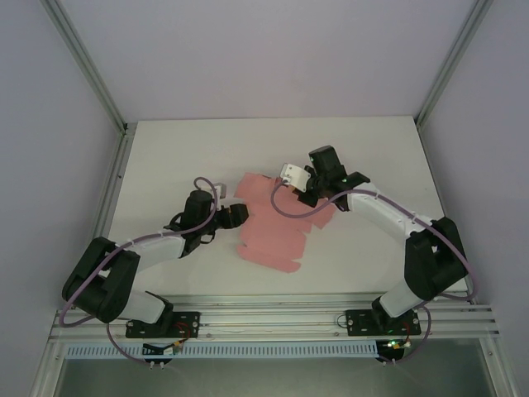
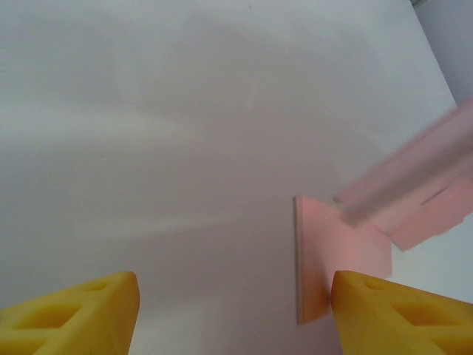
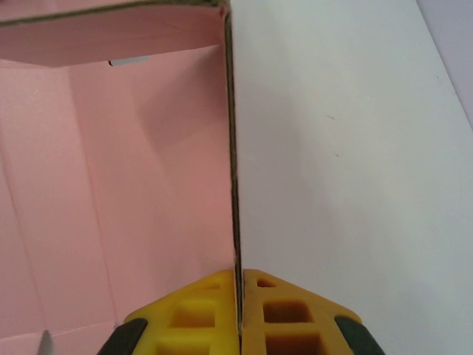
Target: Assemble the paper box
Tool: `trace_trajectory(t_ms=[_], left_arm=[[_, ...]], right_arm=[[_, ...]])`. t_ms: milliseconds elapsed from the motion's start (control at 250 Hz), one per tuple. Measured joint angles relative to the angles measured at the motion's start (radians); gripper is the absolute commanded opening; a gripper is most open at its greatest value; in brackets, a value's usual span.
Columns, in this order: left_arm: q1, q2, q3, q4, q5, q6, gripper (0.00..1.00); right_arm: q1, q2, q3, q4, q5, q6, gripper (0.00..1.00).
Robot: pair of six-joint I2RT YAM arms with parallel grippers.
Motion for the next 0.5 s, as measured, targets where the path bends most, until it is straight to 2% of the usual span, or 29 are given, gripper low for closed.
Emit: trace_trajectory(t_ms=[80,152,208,284,499], left_arm=[[0.0,0.0,0.0,-0.003,-0.019,0.004,0.64],[0.001,-0.002,-0.001,-0.004,-0.021,0.006,0.68],[0.003,-0.013,-0.01,0.005,-0.008,0.0,0.62],[0.006,-0.038,-0.038,0.045,0.028,-0.023,0.6],[0.009,-0.018,-0.042,0.152,0.131,-0.088,0.36]], right_arm=[[0.0,-0.001,0.0,0.0,-0.003,0.0,0.0],[0.0,-0.001,0.0,0.0,-0.003,0.0,0.0],[0.0,-0.001,0.0,0.0,-0.003,0.0,0.0],[0.0,-0.001,0.0,0.0,-0.003,0.0,0.0],[0.0,-0.001,0.0,-0.001,-0.006,0.001,0.0]])
